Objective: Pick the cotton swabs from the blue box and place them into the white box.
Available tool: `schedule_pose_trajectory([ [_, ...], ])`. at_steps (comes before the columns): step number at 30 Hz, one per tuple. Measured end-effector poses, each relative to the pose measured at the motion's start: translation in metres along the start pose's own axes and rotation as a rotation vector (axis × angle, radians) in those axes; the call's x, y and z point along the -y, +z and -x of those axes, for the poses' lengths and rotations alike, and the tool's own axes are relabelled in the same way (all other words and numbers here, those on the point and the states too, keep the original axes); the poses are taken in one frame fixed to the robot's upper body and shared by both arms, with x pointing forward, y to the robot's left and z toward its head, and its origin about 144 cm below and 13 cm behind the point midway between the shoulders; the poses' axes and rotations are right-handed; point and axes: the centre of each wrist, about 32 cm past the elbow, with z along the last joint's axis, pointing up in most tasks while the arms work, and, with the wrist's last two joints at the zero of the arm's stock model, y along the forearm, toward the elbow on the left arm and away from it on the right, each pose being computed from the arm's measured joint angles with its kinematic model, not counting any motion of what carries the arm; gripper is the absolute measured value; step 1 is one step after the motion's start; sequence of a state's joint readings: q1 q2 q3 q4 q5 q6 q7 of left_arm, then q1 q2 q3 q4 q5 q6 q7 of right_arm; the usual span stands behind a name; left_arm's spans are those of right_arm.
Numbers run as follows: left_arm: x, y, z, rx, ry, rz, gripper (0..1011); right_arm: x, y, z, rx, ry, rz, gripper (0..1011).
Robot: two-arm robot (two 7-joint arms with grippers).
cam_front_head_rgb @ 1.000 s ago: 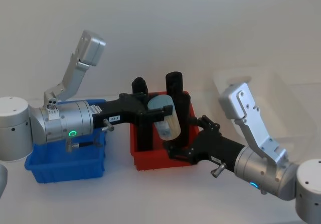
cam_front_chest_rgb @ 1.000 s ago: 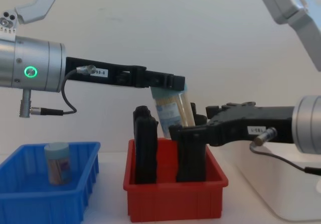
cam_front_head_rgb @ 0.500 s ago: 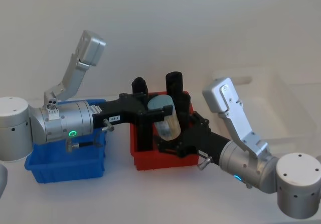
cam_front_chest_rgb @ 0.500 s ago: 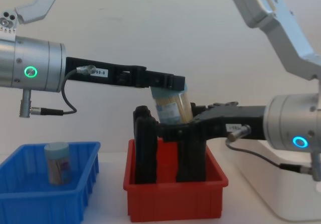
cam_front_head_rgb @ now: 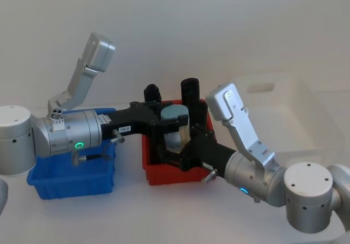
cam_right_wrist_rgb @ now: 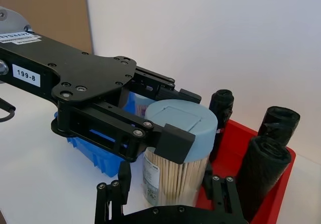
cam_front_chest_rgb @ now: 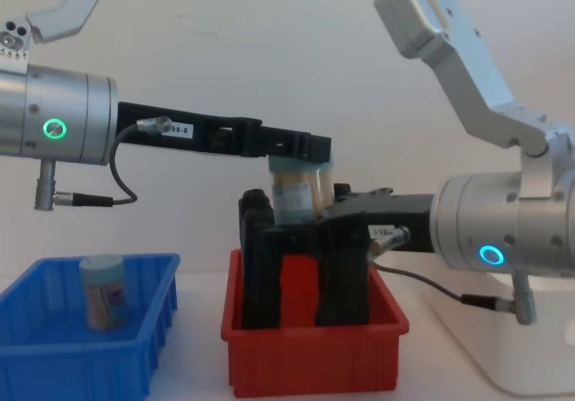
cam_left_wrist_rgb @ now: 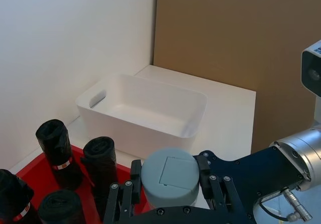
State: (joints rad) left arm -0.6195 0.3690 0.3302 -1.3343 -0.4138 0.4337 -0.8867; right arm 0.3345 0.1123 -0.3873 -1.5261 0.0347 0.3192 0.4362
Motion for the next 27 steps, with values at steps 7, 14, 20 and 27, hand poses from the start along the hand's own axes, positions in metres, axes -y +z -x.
schedule_pose_trajectory([
  [7, 0.0001, 0.0, 0.0, 0.0, 0.0, 0.0, 682, -0.0043, 0.0003, 0.0022, -0.005, 0.007, 0.003, 692],
  [14, 0.0001, 0.0, 0.0001, 0.0, 0.0, 0.0, 886, -0.0054, 0.0003, 0.0038, -0.006, -0.004, 0.008, 659],
  [20, 0.0, 0.0, 0.0, 0.0, 0.0, 0.0, 1003, -0.0045, 0.0002, 0.0052, -0.004, -0.022, 0.014, 659],
  [27, 0.0, 0.0, 0.0, 0.0, 0.0, 0.0, 1003, -0.0013, 0.0002, 0.0069, 0.0, -0.059, 0.023, 659],
])
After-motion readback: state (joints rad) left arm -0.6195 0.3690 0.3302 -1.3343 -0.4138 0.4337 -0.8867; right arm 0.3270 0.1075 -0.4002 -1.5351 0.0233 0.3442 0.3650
